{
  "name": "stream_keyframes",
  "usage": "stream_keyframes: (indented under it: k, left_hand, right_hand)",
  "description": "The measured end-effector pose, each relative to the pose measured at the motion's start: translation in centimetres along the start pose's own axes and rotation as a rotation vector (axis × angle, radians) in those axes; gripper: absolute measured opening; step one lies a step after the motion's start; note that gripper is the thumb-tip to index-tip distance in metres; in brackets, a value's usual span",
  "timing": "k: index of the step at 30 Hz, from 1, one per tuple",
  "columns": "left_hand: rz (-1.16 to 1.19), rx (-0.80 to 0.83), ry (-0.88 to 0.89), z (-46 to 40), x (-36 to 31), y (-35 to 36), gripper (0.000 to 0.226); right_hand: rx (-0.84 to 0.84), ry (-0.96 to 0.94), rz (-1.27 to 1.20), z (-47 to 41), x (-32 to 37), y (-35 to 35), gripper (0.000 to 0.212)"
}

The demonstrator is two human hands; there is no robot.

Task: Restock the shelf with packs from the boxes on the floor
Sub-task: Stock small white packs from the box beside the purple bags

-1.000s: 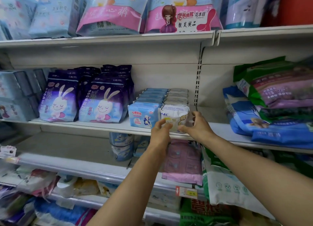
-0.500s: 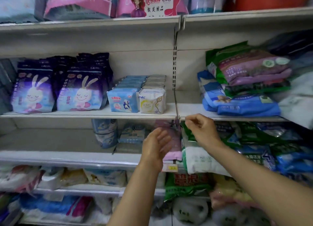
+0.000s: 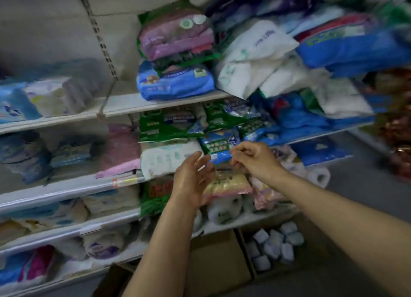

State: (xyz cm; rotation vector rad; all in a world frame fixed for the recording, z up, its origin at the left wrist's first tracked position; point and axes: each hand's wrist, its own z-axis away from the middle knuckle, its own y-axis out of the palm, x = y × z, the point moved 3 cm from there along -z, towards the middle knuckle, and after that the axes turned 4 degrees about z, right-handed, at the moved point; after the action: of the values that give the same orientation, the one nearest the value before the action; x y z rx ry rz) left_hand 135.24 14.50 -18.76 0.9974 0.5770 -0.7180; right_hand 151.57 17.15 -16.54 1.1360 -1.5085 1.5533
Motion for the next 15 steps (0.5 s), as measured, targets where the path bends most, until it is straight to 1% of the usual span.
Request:
stream_keyframes:
  k: [6, 8, 11, 12, 15]
  left_hand:
    - [-0.036, 0.020, -0.171, 0.5, 13.1, 7.2, 0.014]
    - [-0.066, 0.020, -0.227, 0.6, 17.0, 8.7, 0.015]
    - [-0.125, 0.027, -0.297, 0.1, 22.0, 10.0, 0.016]
    - [-0.142, 0.026, -0.318, -0.1, 23.3, 10.1, 0.016]
    - [-0.184, -0.001, -0.371, -1.4, 26.9, 10.1, 0.017]
  right_hand:
    - [-0.097, 0.159, 0.009, 5.7, -11.2, -12.2, 0.010]
    - [-0.158, 0.239, -0.014, 7.5, -14.8, -15.4, 0.014]
    - [-0.235, 0.346, -0.044, 9.5, -19.8, -18.8, 0.022]
    - [-0.255, 0.377, -0.031, 9.9, -21.3, -19.6, 0.021]
    - [-0.287, 0.471, -0.038, 10.9, -26.1, -20.9, 0.011]
